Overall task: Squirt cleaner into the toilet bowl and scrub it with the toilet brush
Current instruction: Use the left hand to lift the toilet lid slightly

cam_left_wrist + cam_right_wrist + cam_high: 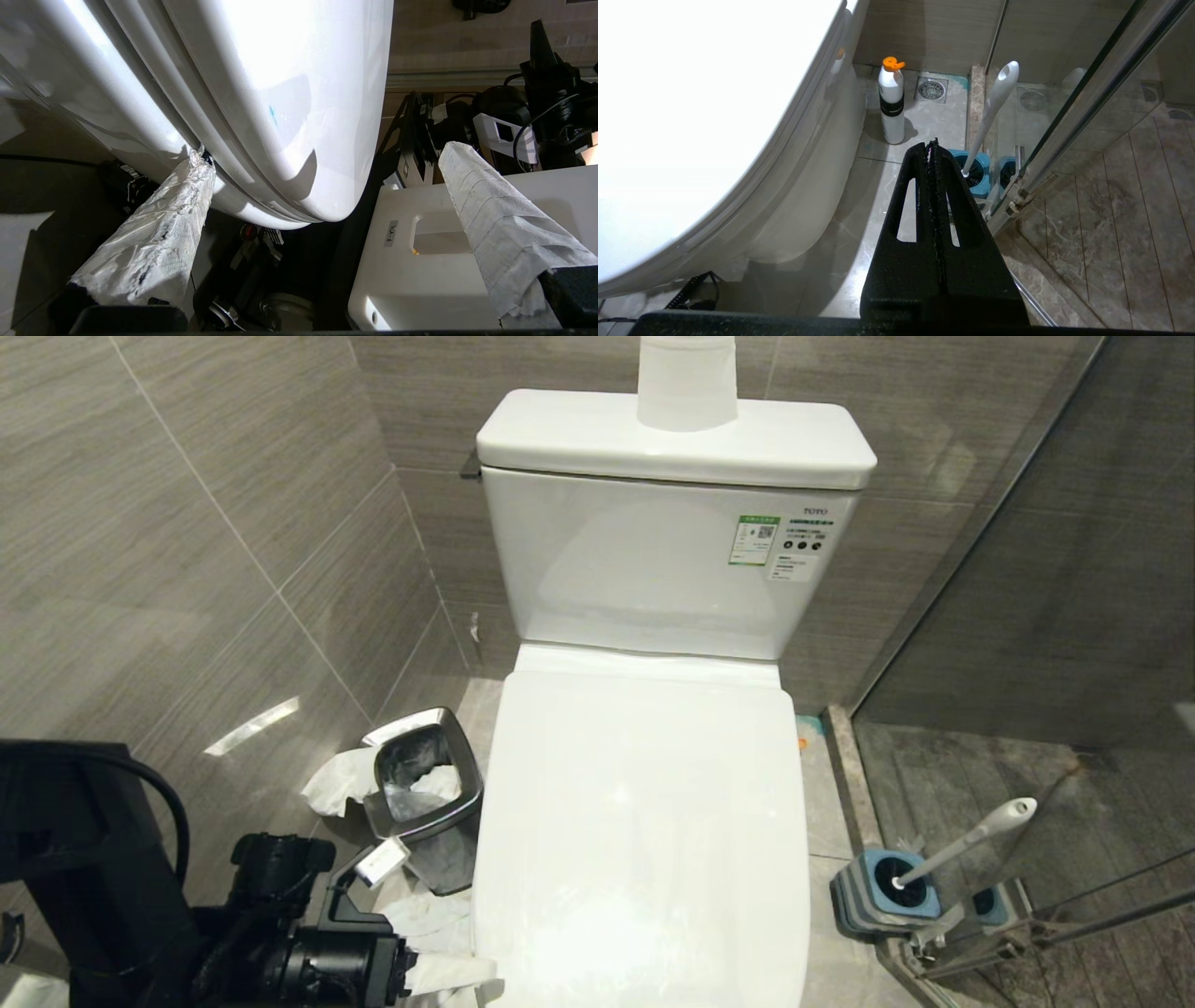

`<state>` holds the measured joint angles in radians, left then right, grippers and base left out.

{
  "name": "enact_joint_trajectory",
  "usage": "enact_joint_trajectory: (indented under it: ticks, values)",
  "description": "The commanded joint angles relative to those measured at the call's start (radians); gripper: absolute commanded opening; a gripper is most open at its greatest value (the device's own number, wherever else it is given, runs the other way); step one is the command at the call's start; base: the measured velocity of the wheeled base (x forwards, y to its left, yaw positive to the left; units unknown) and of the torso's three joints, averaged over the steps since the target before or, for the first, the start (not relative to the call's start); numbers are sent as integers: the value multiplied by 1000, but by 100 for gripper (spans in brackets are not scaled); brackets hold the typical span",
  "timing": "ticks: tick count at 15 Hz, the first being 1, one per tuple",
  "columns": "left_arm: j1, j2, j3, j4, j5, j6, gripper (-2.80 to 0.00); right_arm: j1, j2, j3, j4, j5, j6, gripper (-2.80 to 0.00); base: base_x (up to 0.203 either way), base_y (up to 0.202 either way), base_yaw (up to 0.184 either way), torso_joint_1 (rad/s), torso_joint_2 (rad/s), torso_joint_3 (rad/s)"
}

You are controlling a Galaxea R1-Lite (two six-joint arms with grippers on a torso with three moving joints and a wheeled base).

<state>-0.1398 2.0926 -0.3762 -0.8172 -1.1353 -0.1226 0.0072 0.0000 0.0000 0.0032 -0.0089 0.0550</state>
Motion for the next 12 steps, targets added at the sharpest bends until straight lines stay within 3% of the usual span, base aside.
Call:
enact_joint_trajectory:
  ticks: [1, 7, 12]
  values:
    - [-13, 4, 1, -8, -4, 0, 0, 0, 0, -1, 0, 0, 0, -280, 0, 0, 0, 0, 0, 0]
    - [-78, -7, 16, -45, -20, -2, 0, 0, 0, 0, 0, 0, 0, -280, 0, 0, 0, 0, 0, 0]
    - [-104, -27, 16, -49, -114, -4, 0, 0, 0, 0, 1, 0, 0, -280, 0, 0, 0, 0, 0, 0]
